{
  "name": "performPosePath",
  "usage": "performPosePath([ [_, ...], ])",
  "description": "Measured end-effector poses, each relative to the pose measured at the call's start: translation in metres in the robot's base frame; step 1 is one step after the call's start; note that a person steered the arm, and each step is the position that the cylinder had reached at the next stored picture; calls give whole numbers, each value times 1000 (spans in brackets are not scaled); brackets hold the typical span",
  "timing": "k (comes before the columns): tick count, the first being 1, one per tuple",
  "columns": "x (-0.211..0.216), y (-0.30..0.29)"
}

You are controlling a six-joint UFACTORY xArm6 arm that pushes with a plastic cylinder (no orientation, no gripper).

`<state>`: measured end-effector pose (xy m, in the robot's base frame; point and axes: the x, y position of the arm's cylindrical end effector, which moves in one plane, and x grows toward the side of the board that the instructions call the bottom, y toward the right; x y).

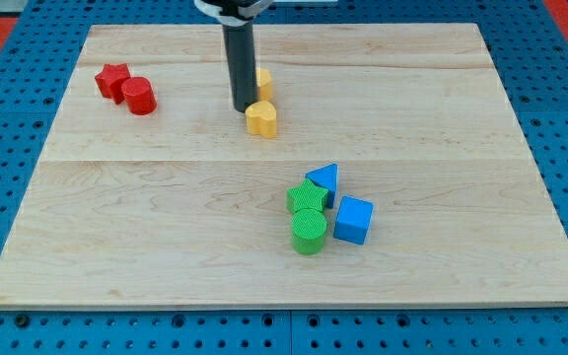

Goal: Move the yellow heart closer to the blue cube

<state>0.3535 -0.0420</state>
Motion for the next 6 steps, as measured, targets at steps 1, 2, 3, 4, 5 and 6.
performPosePath([
  [1,4,24],
  [2,15,26],
  [3,15,-6],
  [4,30,-12],
  [5,58,12],
  [6,66,36],
])
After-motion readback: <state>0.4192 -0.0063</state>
